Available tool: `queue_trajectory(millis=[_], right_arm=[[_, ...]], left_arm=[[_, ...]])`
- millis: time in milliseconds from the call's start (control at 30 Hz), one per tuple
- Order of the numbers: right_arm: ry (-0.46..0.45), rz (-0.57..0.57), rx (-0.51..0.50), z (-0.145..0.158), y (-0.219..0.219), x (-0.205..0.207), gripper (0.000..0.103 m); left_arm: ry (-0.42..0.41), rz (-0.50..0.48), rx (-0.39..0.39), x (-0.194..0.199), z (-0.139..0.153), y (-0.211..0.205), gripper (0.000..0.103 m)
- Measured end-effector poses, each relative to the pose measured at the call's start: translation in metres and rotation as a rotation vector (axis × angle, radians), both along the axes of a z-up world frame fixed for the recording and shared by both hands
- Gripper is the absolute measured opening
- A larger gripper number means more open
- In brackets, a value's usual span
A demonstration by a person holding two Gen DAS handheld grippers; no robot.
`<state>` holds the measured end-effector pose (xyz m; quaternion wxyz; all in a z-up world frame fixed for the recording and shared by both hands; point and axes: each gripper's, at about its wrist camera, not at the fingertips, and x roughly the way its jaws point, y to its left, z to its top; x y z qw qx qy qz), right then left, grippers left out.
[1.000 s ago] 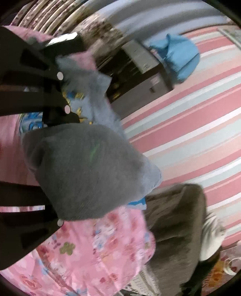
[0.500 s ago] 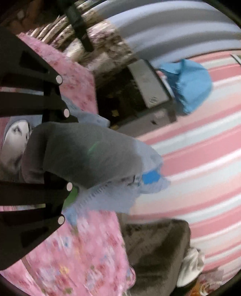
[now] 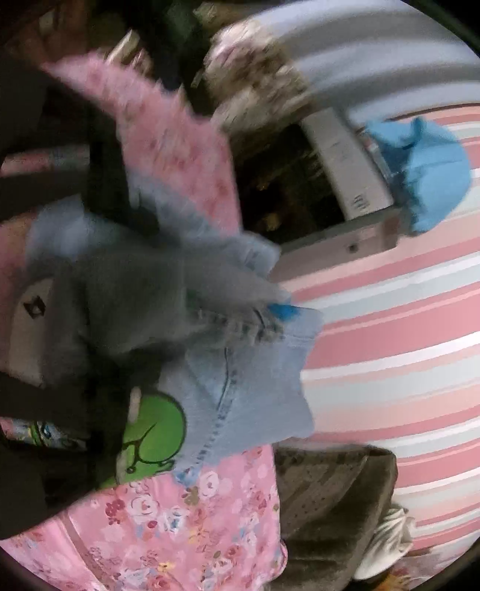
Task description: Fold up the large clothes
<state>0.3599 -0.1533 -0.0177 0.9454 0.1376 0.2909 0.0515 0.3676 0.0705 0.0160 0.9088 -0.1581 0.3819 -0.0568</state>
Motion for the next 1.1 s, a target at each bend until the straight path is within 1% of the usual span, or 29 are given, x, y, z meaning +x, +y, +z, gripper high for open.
queue_trajectory(millis=[100,167,200,267,333,367,400,467,533,600,633,667,700,733,767,800,833,867,900,933,1000,1033,1100], right_arm=[[-0.095,0.042,0.013,0.034,-0.018,-0.028,0.090],[-0.157,0.038,0.014,0.053,-0.036,-0.046,0.090],[-0.183,0.012,-0.001,0.063,-0.051,-0.055,0.091],[-0.199,-0.054,-0.033,0.070,-0.074,-0.064,0.091],[-0.202,-0.123,-0.055,0.067,-0.103,-0.069,0.091],[-0.193,-0.145,-0.060,0.064,-0.112,-0.068,0.091],[-0.173,-0.167,-0.052,0.058,-0.124,-0.065,0.091],[-0.152,-0.191,-0.010,0.048,-0.141,-0.062,0.091],[-0.121,-0.184,0.001,0.038,-0.149,-0.059,0.091],[-0.114,-0.178,-0.016,0.032,-0.149,-0.058,0.091],[-0.108,-0.177,-0.020,0.028,-0.150,-0.057,0.091],[-0.098,-0.176,-0.014,0.024,-0.152,-0.057,0.091],[-0.082,-0.176,0.001,0.019,-0.153,-0.054,0.091],[-0.075,-0.173,0.009,0.014,-0.154,-0.051,0.091],[-0.071,-0.175,0.009,0.011,-0.154,-0.049,0.091],[-0.063,-0.174,0.007,0.007,-0.154,-0.048,0.091],[-0.052,-0.165,0.007,0.003,-0.153,-0.047,0.091],[-0.038,-0.153,-0.001,-0.001,-0.150,-0.043,0.091],[-0.029,-0.151,-0.014,-0.004,-0.147,-0.042,0.091],[-0.021,-0.149,-0.028,-0.006,-0.143,-0.040,0.091],[-0.009,-0.137,-0.034,-0.011,-0.138,-0.038,0.091],[-0.010,-0.129,-0.031,-0.011,-0.138,-0.037,0.091],[-0.021,-0.121,-0.039,-0.009,-0.136,-0.039,0.091]], left_arm=[[-0.045,-0.026,-0.022,-0.007,0.014,-0.007,0.099],[-0.072,-0.038,-0.027,-0.012,0.025,-0.015,0.100],[-0.082,-0.051,-0.029,-0.014,0.029,-0.020,0.100],[-0.113,-0.098,-0.034,-0.021,0.042,-0.042,0.100],[-0.144,-0.127,-0.025,-0.026,0.051,-0.062,0.100],[-0.167,-0.147,-0.007,-0.029,0.057,-0.079,0.100],[-0.186,-0.156,0.023,-0.032,0.060,-0.097,0.100],[-0.231,-0.164,0.122,-0.037,0.062,-0.137,0.100],[-0.264,-0.191,0.242,-0.037,0.050,-0.174,0.100],[-0.248,-0.176,0.386,-0.028,0.026,-0.200,0.100],[-0.216,-0.169,0.437,-0.021,0.009,-0.207,0.099],[-0.192,-0.174,0.439,-0.015,-0.002,-0.207,0.097],[-0.150,-0.179,0.419,-0.008,-0.016,-0.204,0.086],[-0.133,-0.180,0.380,-0.005,-0.024,-0.199,0.076],[-0.124,-0.181,0.337,-0.003,-0.028,-0.194,0.069],[-0.119,-0.188,0.314,-0.002,-0.031,-0.191,0.053],[-0.122,-0.185,0.332,-0.001,-0.033,-0.190,0.044],[-0.135,-0.191,0.353,-0.002,-0.034,-0.191,0.040],[-0.145,-0.204,0.350,-0.003,-0.033,-0.190,0.031],[-0.152,-0.204,0.351,-0.005,-0.032,-0.189,0.025],[-0.170,-0.203,0.370,-0.010,-0.026,-0.191,0.021],[-0.192,-0.193,0.368,-0.015,-0.019,-0.191,0.021],[-0.272,-0.158,0.417,-0.029,0.003,-0.190,0.021]])
